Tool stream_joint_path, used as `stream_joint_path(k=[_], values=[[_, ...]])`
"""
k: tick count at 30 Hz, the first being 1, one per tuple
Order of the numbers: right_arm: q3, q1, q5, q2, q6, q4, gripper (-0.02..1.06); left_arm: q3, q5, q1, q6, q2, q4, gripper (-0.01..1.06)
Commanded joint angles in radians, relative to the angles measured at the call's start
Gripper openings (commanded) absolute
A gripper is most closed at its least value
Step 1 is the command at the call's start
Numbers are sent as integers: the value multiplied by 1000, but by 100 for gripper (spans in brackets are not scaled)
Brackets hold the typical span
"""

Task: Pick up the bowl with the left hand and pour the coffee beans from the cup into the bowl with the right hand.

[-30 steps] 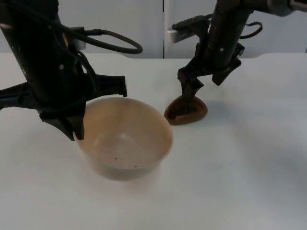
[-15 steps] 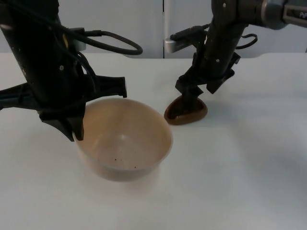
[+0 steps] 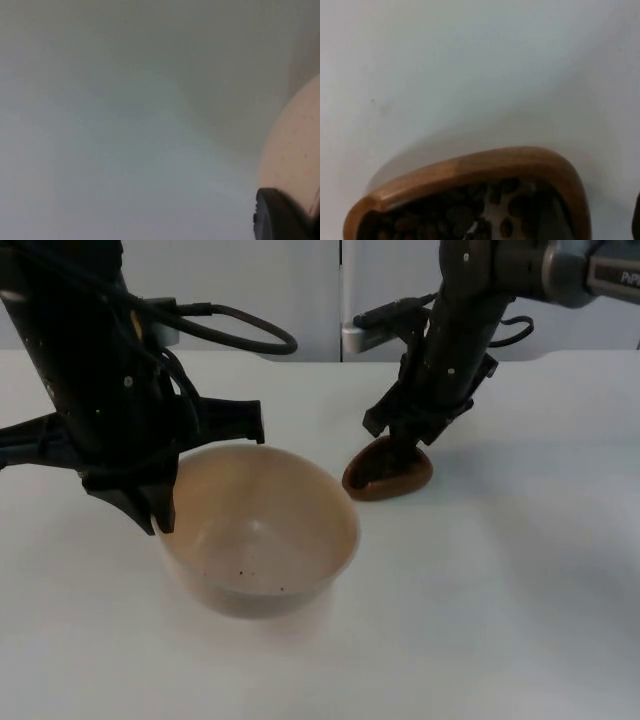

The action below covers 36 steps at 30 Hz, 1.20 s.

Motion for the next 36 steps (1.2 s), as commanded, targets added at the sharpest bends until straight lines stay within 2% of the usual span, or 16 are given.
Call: stream_joint_path(k=[1, 11, 25, 31, 36], values=[[1, 2, -21, -7, -4, 22, 39, 1, -1, -4, -4, -3, 9, 5], [44, 2, -59, -7, -4, 20, 38, 1, 1, -4, -4, -3, 9, 5], [44, 2, -54, -7, -4, 18, 23, 1, 1, -4, -4, -3, 9, 5], [44, 2, -54, -7, -4, 11, 1, 1, 1, -4, -4, -3, 9, 5], [44, 2, -54, -7, -4, 11, 0, 1, 1, -4, -4, -3, 9, 5]])
